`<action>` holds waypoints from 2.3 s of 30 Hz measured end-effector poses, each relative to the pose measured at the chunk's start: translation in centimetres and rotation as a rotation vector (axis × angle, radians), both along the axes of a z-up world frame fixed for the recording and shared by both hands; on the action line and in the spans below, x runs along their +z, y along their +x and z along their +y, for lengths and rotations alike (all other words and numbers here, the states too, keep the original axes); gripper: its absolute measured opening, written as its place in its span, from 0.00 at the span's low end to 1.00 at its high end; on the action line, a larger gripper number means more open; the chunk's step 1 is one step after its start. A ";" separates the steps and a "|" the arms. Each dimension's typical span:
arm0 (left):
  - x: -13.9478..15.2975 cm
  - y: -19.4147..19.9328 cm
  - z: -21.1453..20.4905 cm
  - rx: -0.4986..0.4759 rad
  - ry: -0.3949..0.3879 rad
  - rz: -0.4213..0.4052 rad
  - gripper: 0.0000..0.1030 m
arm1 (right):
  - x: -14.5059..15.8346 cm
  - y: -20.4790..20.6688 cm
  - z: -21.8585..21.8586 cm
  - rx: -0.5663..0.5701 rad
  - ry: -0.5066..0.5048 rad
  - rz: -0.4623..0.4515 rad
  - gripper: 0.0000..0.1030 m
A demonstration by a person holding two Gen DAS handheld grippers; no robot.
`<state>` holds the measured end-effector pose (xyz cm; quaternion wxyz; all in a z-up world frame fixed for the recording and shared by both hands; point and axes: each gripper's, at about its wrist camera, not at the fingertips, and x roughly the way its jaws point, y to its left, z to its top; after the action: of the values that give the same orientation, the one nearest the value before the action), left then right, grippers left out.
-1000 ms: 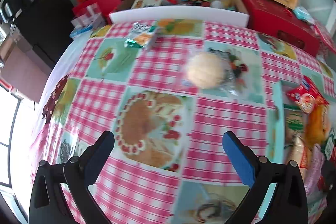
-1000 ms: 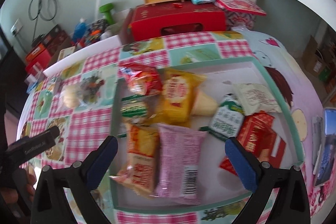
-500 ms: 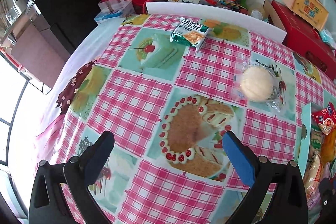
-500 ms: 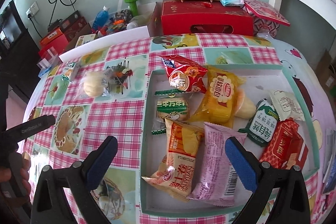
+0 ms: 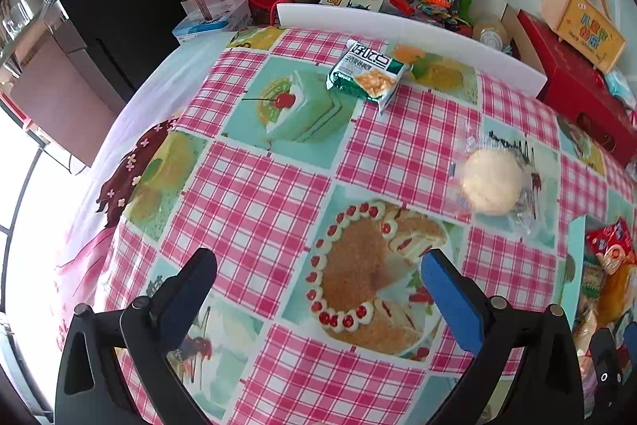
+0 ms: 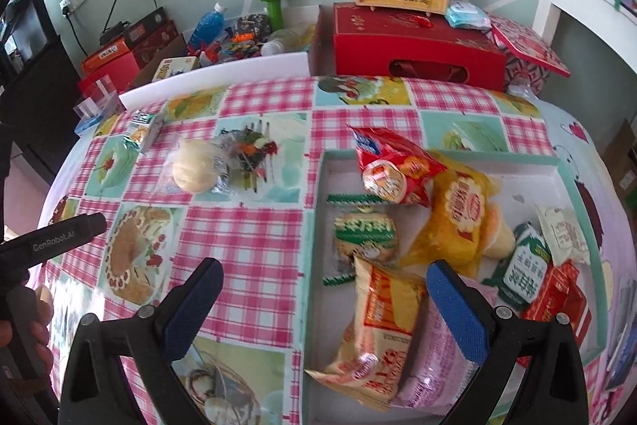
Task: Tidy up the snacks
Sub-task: 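Move both tools back toward the biscuit packet and the wrapped bun, then grasp the green-white biscuit packet with the left tool while the right grasps the wrapped bun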
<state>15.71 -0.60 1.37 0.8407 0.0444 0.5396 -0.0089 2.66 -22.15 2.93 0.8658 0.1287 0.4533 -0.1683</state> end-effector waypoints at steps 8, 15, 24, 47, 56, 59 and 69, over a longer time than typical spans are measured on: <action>1.3 2.5 0.5 -0.038 -0.038 0.006 0.99 | 2.9 3.0 0.8 0.047 -0.028 -0.063 1.00; 2.3 5.5 0.8 -0.090 -0.024 0.004 0.99 | 4.4 7.5 1.8 0.111 0.009 -0.091 1.00; 0.7 8.5 1.4 -0.160 0.011 0.046 0.99 | 0.4 13.2 3.2 0.159 0.086 0.026 1.00; -0.4 14.8 -2.5 -0.304 0.028 0.005 0.99 | -6.1 19.8 4.0 0.146 0.110 0.150 1.00; -2.9 17.1 -5.4 -0.354 0.044 0.045 0.99 | -6.6 19.3 1.7 0.109 0.117 0.162 1.00; -3.4 17.6 -5.7 -0.355 0.025 0.053 0.99 | -6.7 18.9 1.0 0.087 0.126 0.163 0.98; -4.1 16.6 -6.2 -0.361 0.023 0.053 0.59 | -6.9 18.0 0.0 0.051 0.174 0.152 0.73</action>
<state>32.33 -6.76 -2.74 0.8103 0.1502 0.5449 -0.1548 20.68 -22.10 -3.99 0.8186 0.1786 0.5335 -0.1156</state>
